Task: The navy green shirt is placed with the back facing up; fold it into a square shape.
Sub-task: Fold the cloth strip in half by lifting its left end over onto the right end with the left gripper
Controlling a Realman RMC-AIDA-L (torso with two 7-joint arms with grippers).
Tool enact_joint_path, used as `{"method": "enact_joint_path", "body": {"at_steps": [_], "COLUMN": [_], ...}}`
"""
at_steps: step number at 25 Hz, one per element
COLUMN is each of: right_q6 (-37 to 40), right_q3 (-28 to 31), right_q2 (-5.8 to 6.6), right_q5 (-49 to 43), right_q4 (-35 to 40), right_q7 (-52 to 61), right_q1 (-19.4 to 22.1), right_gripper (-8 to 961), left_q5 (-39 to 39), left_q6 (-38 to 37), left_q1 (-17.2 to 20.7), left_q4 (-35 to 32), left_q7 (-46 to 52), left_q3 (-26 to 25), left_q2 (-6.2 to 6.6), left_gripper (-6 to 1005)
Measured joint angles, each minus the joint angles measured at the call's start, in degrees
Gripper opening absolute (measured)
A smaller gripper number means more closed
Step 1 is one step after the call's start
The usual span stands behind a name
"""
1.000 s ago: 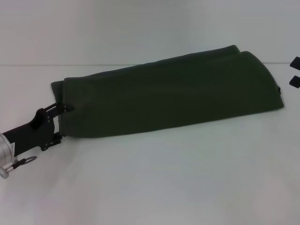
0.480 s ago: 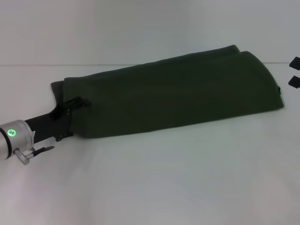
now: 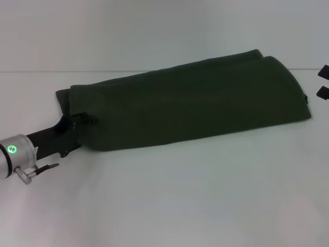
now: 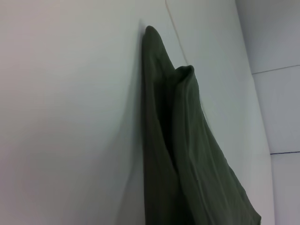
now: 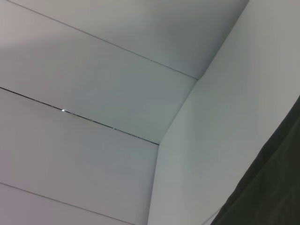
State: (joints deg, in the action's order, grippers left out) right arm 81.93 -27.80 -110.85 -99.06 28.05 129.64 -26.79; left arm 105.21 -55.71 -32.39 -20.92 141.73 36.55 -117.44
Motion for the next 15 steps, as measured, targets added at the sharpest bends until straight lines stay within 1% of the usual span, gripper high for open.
{"method": "enact_joint_path", "body": {"at_steps": [3, 8, 12, 15], "right_q6": [0.05, 0.07, 0.12, 0.47], "right_q3": [0.1, 0.3, 0.3, 0.31], "right_q2": [0.0, 0.02, 0.01, -0.04], "right_q5": [0.0, 0.0, 0.0, 0.0], "right_q4": [-0.02, -0.02, -0.02, -0.02], "right_q7": [0.0, 0.0, 0.03, 0.07], "right_q1": [0.28, 0.47, 0.51, 0.51], "right_gripper": [748, 747, 748, 747], "left_q5": [-0.07, -0.22, -0.11, -0.04], "left_q6": [0.13, 0.5, 0.56, 0.47], "left_q1": [0.0, 0.26, 0.27, 0.26], "left_q4": [-0.03, -0.06, -0.2, -0.39], "left_q7": [-0.08, -0.75, -0.8, -0.85], "left_q3": [0.0, -0.24, -0.2, -0.06], "left_q2": [-0.02, -0.39, -0.32, -0.18], "left_gripper": [544, 420, 320, 185]}}
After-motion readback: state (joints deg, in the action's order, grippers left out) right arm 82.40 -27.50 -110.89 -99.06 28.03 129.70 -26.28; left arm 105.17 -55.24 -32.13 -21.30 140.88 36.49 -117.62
